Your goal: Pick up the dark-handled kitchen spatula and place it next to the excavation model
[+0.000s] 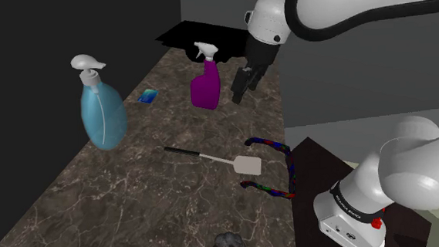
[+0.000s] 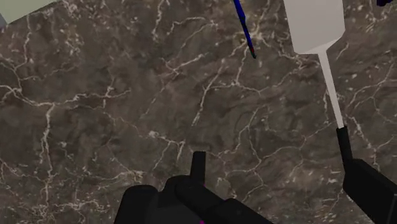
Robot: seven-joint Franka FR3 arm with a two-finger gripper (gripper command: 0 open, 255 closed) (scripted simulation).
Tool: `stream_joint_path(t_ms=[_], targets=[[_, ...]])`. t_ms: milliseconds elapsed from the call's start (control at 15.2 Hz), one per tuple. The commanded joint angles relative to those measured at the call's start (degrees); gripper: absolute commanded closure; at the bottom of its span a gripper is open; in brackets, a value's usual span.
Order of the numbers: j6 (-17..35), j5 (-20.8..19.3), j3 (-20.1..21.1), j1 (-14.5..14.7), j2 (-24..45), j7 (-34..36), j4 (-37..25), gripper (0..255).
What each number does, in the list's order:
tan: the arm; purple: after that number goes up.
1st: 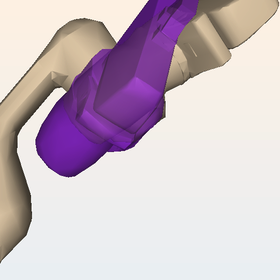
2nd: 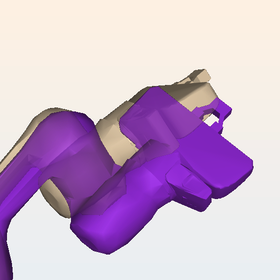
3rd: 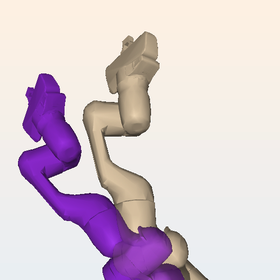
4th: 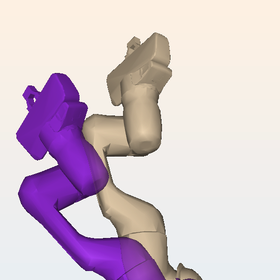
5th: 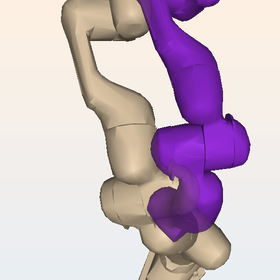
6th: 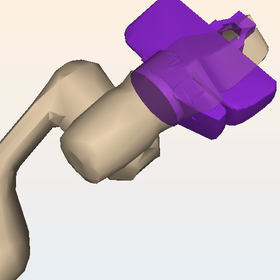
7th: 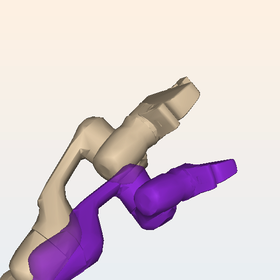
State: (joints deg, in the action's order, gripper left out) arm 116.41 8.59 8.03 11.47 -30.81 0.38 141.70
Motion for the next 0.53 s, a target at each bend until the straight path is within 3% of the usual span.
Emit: stream_joint_path(t_ms=[0,462], targets=[[3.2,0.2,1.7,1.7,1.9,-1.1,1.3,0],[12.1,-0.4,7.4,6.6,10.1,-4.2,2.6,0]])
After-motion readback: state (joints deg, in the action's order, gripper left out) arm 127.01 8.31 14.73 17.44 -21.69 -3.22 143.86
